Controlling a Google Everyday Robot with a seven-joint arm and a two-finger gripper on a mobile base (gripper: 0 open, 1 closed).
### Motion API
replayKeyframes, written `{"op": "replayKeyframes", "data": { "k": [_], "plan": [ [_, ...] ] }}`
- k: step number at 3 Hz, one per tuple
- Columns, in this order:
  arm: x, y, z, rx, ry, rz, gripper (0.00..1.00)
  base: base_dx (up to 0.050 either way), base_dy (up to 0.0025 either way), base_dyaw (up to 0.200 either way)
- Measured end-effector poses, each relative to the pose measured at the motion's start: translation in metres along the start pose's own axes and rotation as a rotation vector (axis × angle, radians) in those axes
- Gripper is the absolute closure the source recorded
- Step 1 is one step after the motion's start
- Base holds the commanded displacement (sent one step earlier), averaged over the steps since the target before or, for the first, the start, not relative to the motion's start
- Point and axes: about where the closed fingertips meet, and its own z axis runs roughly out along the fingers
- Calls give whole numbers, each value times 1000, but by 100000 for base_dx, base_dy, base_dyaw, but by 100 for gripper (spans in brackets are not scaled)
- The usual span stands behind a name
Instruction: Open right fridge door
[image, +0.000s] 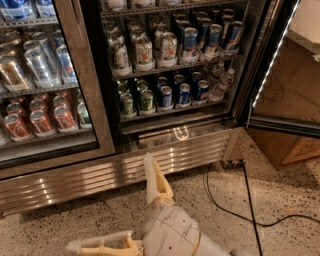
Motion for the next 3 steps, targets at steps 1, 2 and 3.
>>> {"op": "replayKeyframes", "data": {
  "k": [1, 2, 3],
  "plan": [
    [0, 0, 0, 0, 0, 0, 0, 3631, -245, -13697],
    [0, 0, 0, 0, 0, 0, 0, 0, 0, 0],
    [-41, -42, -4, 102, -21, -99, 0, 0, 0, 0]
  ]
}}
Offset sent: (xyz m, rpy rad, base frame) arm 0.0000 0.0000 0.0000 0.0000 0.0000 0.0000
